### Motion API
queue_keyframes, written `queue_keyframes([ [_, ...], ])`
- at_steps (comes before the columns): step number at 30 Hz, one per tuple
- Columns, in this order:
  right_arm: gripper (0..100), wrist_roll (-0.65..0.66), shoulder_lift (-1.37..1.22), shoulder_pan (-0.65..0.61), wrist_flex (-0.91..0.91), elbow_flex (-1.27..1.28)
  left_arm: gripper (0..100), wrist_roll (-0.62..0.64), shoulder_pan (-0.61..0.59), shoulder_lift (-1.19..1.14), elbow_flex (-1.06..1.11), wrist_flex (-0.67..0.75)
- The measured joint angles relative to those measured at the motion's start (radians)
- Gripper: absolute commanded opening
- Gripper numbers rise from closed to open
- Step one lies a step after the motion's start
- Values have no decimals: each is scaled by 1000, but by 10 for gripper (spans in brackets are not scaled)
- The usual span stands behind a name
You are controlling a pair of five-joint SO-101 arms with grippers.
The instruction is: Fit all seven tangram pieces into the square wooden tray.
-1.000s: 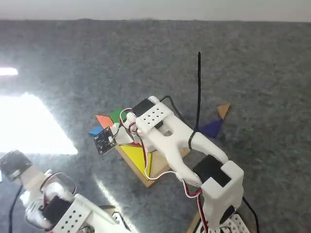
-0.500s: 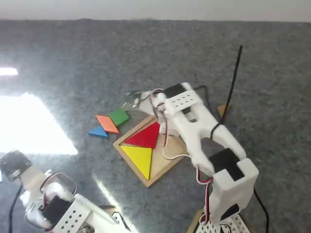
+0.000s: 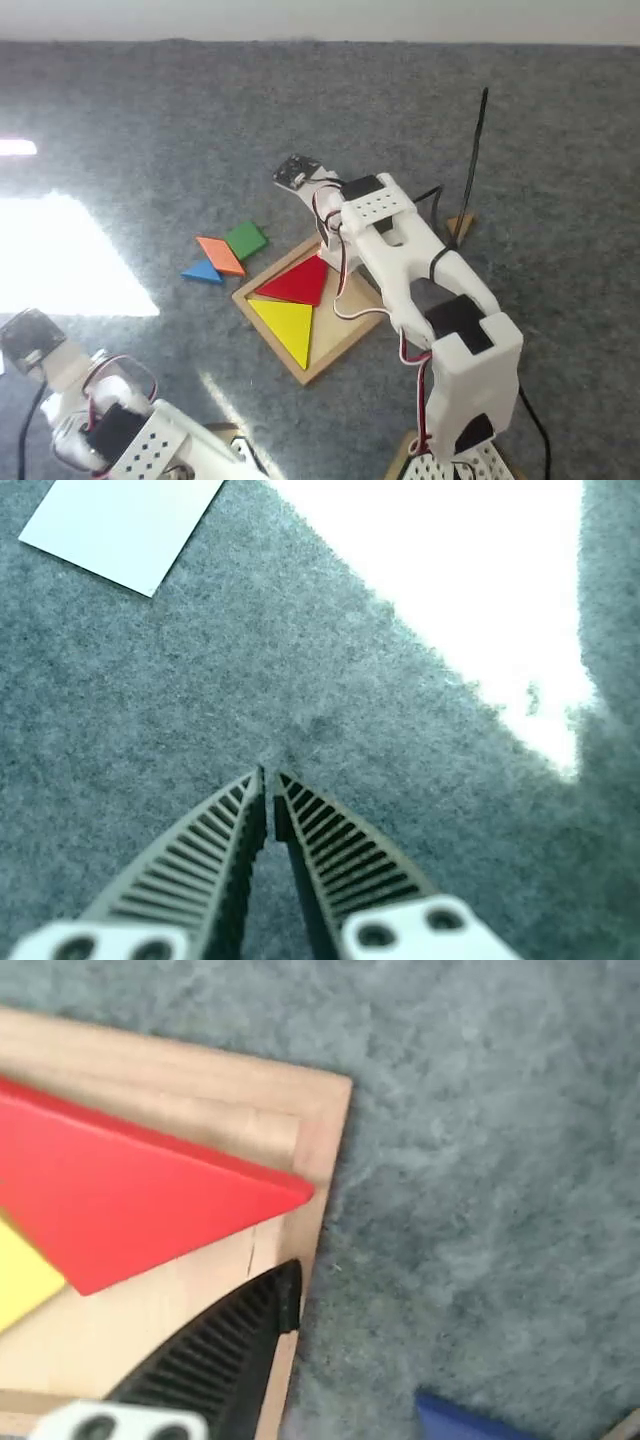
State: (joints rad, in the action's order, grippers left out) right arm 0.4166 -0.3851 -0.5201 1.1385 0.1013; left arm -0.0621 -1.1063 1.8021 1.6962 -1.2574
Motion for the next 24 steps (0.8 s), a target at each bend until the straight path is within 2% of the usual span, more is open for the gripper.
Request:
queue_keyframes([
  [7,545,-74,-8,11,58,-46,14,0,0,0,0,0],
  [17,545,-81,84,-26,84,48,14,0,0,0,0,0],
  [24,545,-81,169,-63,-17,172,14,0,0,0,0,0],
])
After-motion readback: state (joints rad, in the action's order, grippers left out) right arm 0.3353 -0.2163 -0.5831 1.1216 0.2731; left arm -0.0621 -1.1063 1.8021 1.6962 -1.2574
